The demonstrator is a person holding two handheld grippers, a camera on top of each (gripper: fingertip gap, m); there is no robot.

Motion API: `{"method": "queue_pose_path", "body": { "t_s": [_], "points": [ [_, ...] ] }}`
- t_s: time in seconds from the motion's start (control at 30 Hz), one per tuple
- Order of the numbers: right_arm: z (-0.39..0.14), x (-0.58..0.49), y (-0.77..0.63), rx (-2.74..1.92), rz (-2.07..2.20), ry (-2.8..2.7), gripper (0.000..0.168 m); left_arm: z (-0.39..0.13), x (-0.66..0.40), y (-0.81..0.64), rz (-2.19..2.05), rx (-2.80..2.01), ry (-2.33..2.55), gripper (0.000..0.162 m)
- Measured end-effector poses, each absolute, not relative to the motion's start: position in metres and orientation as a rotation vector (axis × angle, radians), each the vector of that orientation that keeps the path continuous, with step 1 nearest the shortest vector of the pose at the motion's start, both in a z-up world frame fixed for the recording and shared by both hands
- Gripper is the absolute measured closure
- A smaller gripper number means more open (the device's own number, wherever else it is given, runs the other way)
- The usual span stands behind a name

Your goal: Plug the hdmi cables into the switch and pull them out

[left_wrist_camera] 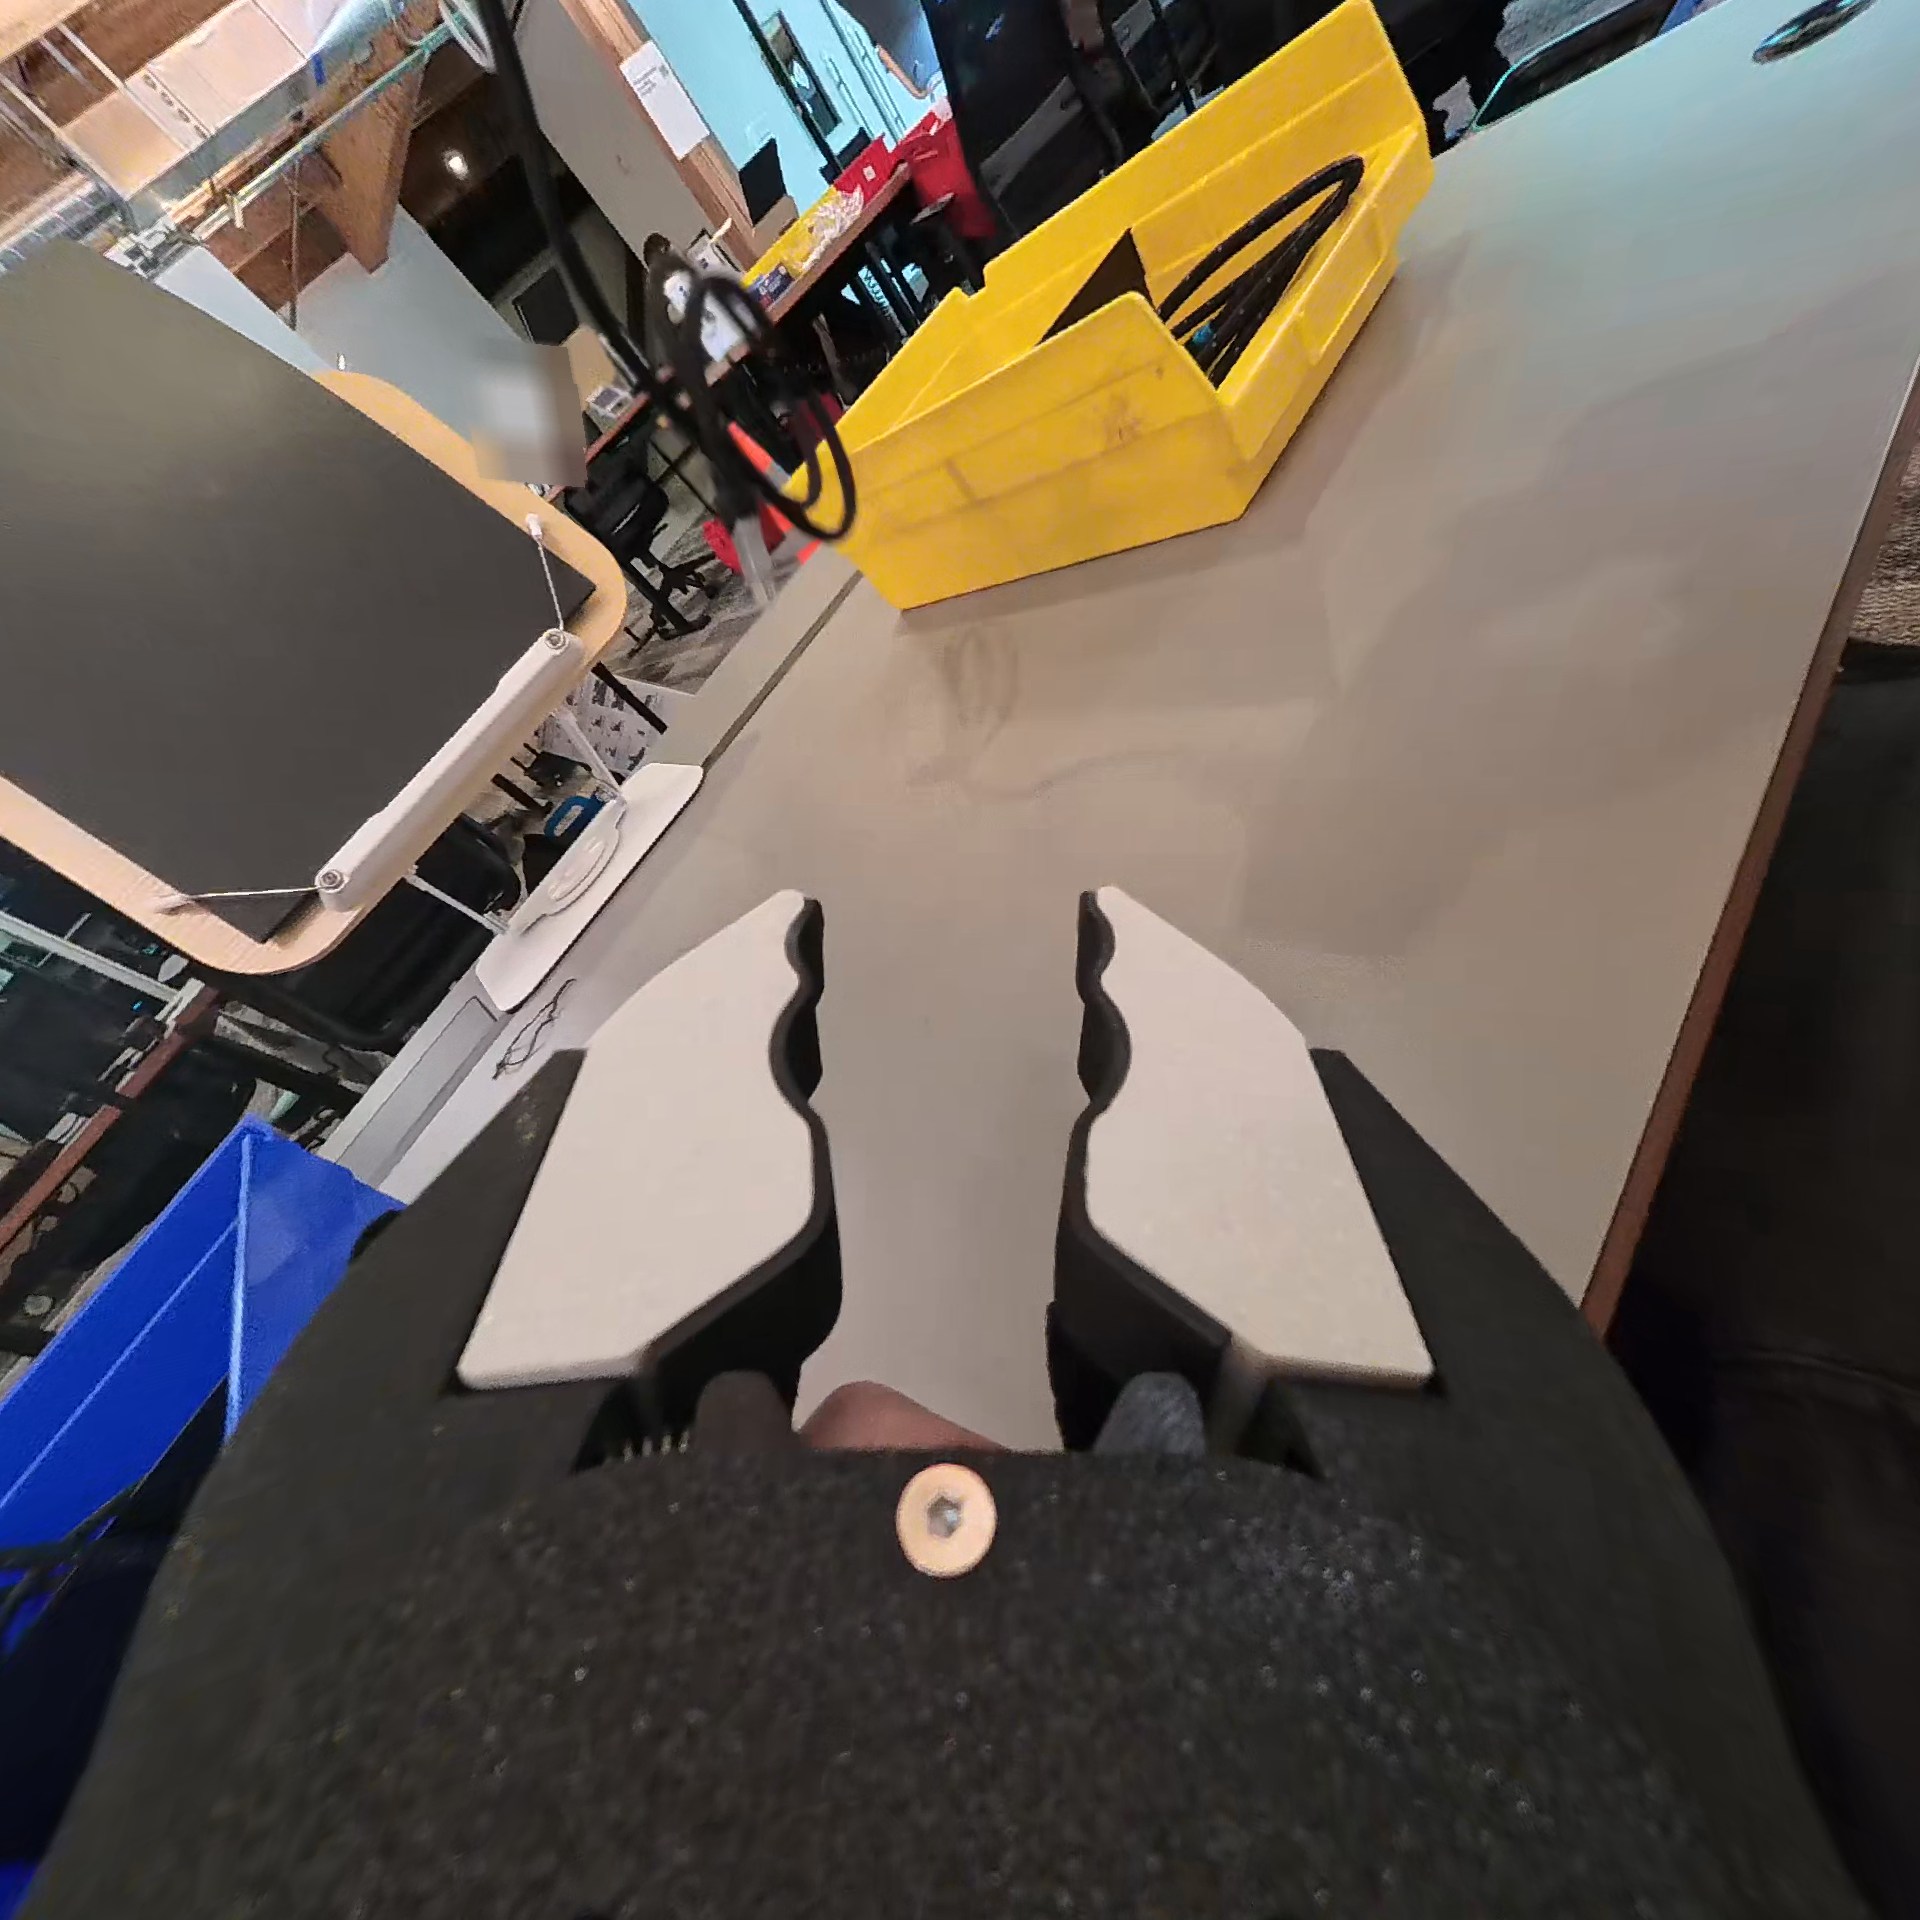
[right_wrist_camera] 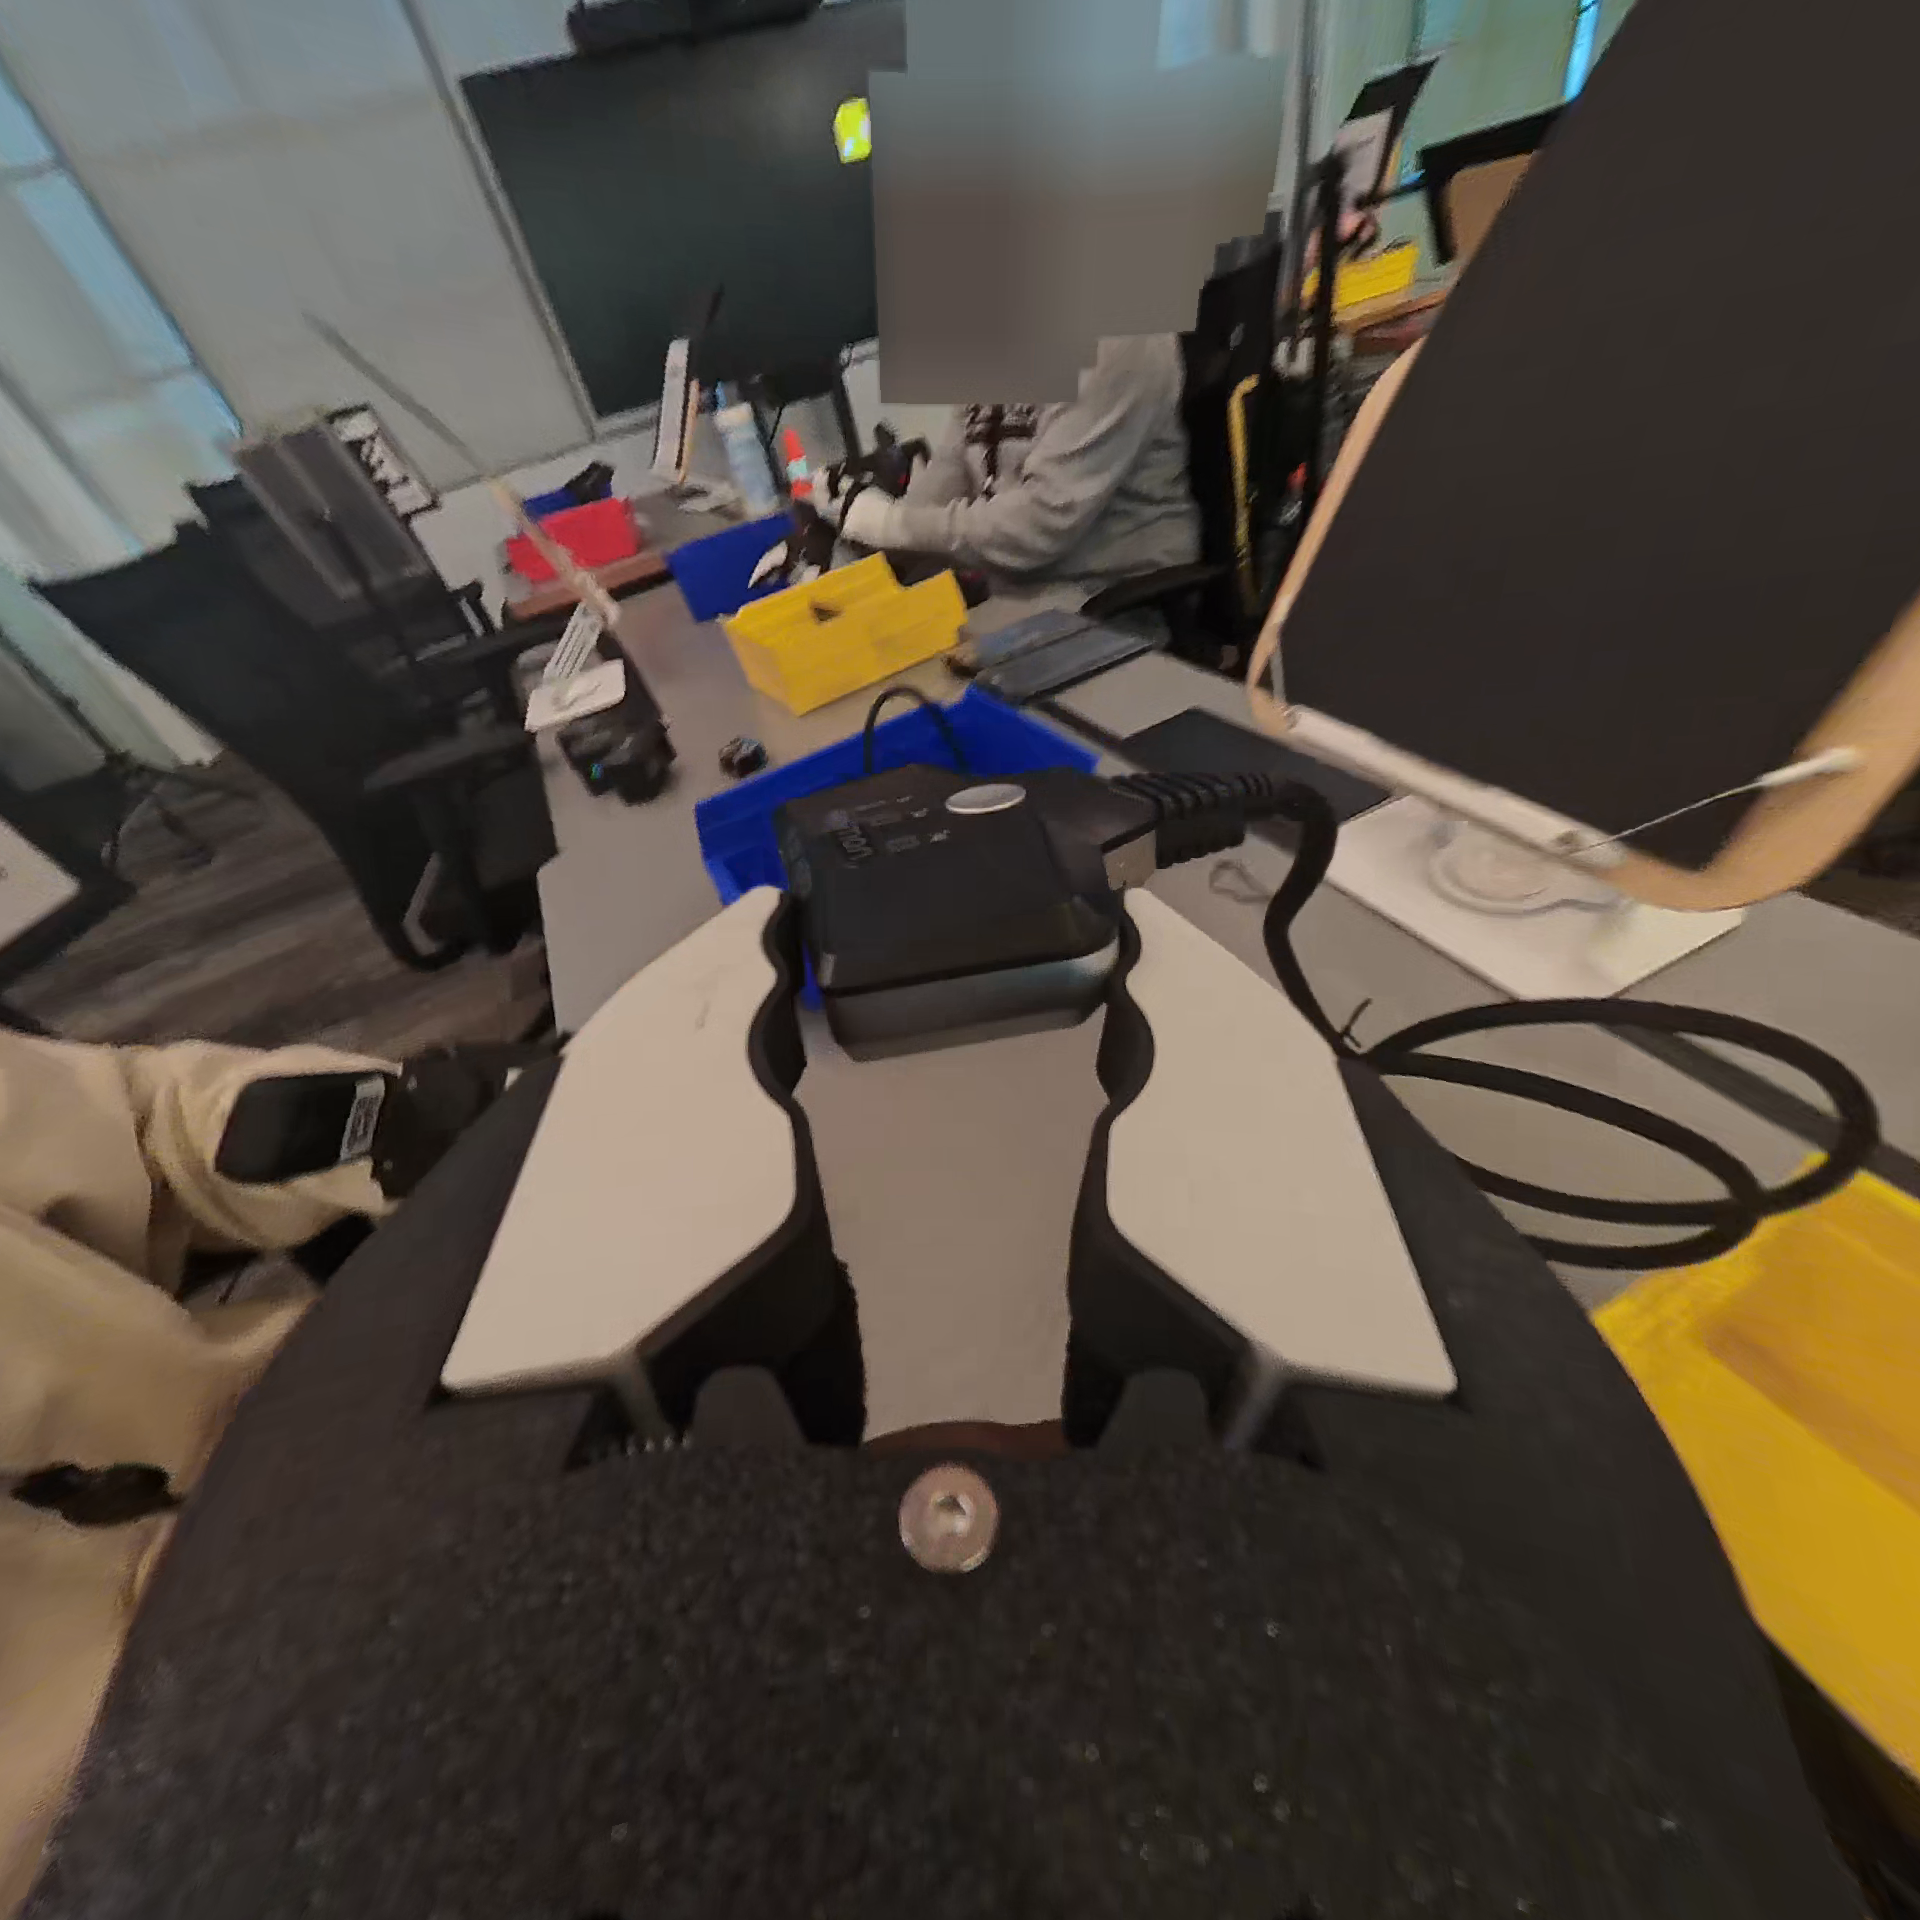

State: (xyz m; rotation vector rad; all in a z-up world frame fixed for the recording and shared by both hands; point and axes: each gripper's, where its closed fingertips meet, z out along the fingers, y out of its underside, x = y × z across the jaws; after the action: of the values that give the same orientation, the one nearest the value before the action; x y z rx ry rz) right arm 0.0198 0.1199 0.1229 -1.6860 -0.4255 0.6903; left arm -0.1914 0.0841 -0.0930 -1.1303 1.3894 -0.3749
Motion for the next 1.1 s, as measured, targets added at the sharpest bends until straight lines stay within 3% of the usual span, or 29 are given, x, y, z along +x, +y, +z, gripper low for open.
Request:
{"method": "queue_pose_path", "body": {
  "t_s": [0.13, 0.27, 0.5, 0.8, 1.1],
  "points": [
    [0.165, 0.064, 0.122, -1.624, 0.718, -0.294, 0.113, -0.094, -0.192, 0.087, -0.366, -1.147, 1.386, 0.117],
    [0.172, 0.097, 0.122, -1.636, 0.684, -0.185, 0.113, -0.094, -0.192, 0.087, -0.359, -1.143, 1.387, 0.118],
    [0.071, 0.159, 0.165, -2.040, 0.625, 0.164, 0.113, -0.101, -0.188, 0.087, -0.342, -1.142, 1.418, 0.118],
    [-0.046, 0.202, 0.198, -2.500, 0.908, 0.396, 0.116, -0.104, -0.189, 0.089, -0.312, -1.135, 1.432, 0.118],
    [-0.114, 0.175, 0.192, -2.756, 0.894, 0.146, 0.117, -0.108, -0.195, 0.098, -0.284, -1.155, 1.427, 0.119]
  ]
}}
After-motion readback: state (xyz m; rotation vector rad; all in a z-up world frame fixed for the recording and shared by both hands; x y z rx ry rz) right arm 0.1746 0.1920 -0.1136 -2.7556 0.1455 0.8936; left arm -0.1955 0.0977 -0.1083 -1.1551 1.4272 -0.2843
